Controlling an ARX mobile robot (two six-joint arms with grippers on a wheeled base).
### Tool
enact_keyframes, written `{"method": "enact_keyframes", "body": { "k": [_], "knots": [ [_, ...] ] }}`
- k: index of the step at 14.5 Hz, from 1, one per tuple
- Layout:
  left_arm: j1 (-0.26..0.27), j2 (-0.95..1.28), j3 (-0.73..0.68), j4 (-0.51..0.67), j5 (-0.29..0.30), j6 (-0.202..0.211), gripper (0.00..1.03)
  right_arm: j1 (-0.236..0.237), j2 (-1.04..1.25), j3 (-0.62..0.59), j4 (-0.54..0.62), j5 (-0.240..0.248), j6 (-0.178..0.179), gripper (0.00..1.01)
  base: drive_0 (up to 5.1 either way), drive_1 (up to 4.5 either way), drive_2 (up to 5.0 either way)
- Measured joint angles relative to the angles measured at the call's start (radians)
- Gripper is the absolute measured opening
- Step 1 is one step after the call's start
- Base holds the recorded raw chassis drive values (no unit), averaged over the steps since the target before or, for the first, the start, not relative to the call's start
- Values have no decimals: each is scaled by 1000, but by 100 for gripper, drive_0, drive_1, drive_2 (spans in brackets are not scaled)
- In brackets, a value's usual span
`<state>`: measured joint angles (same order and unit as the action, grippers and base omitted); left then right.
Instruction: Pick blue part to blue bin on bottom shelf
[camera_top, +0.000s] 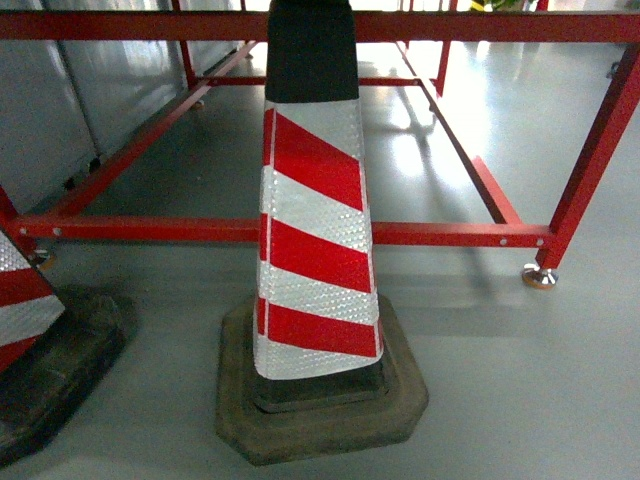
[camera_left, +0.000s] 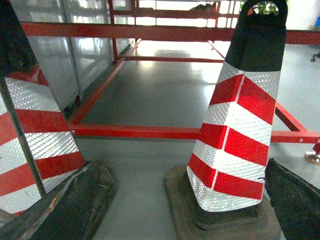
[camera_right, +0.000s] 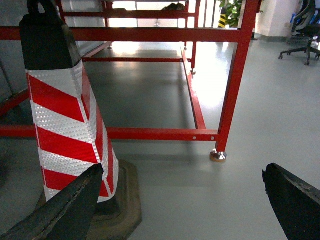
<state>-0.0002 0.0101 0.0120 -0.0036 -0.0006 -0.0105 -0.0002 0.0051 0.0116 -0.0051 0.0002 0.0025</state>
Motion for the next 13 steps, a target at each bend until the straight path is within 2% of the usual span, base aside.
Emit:
{"method": "enact_keyframes", "body": {
  "k": [13],
  "knots": [
    [0,0,0,0,0,0,98,0,0,0,0,0,0,98,0,0,0]
  ]
}}
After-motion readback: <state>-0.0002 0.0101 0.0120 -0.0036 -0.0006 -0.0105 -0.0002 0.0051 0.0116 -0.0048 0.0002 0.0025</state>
